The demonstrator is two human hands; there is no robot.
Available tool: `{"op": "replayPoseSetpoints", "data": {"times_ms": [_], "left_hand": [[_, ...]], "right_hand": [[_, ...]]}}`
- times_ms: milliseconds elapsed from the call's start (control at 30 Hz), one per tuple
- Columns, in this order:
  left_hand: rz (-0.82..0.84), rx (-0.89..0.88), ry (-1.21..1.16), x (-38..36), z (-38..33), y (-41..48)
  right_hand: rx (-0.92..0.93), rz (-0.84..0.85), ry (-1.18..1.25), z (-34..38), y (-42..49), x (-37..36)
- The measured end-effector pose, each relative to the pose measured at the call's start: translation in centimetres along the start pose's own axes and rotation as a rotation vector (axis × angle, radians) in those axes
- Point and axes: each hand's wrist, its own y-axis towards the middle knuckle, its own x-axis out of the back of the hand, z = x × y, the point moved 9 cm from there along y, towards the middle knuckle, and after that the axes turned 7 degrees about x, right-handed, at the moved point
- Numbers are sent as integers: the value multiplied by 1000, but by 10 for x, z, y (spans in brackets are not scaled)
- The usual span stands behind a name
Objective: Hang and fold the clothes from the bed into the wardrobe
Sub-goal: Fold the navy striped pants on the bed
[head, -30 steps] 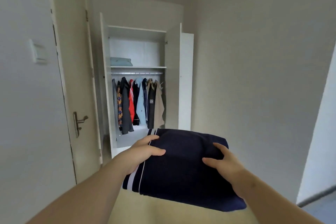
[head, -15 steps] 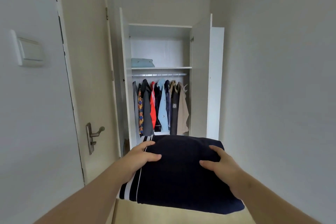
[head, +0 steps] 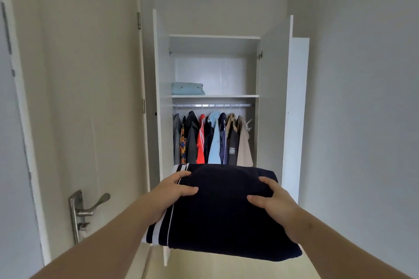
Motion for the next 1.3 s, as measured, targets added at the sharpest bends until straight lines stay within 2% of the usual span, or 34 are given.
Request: {"op": "replayPoseSetpoints", "data": {"times_ms": [200,400,700,1000,1300], "left_hand": [[19,9,9,-3,-9,83],[40,-62,17,1,-45,199],[15,-81,12,69,-86,372],[-25,-102,35,78,-142,509],[-72,-197,31,50,-235,666]], "right_hand": [[-10,0,-21,-16,79,3],[14,-62,-23,-25,186,5],[20,-54,43,-29,370,-50],[61,-57,119,-32,527,-44],[213,-94,158,-14,720,9]]}}
